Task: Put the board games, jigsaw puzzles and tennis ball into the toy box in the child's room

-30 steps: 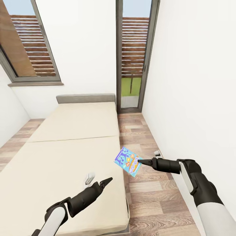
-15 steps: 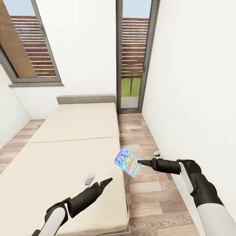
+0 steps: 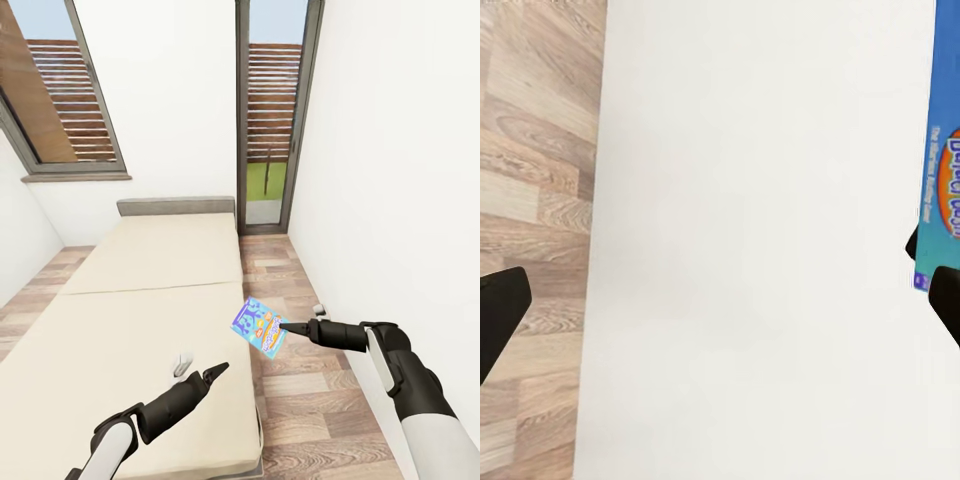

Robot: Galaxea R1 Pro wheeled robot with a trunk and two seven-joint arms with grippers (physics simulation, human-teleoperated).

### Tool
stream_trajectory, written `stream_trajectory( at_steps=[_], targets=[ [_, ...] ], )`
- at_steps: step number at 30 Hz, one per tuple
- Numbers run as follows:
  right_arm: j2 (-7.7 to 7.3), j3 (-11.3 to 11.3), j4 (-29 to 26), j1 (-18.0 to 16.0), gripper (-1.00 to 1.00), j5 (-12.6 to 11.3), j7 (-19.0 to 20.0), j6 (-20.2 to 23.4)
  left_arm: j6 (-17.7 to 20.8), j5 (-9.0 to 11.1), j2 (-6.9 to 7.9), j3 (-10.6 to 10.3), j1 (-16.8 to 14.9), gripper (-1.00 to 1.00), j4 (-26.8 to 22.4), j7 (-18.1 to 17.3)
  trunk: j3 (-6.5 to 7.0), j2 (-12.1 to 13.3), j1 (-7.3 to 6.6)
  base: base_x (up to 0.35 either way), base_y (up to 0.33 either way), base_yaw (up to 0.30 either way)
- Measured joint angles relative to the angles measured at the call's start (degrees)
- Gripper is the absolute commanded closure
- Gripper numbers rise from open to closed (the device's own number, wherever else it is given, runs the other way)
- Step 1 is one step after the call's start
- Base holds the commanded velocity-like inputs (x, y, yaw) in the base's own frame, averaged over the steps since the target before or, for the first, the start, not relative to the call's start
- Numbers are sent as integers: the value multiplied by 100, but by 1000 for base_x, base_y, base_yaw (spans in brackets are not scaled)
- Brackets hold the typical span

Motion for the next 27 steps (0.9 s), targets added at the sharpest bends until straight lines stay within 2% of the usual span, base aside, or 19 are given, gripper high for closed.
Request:
stream_trajectory(
  at_steps=[27],
  targets=[
    [3, 1, -101, 56, 100, 0, -2, -18, 0, -4, 6, 1, 21, -100, 12, 0, 731, 1085, -594, 0, 0, 0]
  ],
)
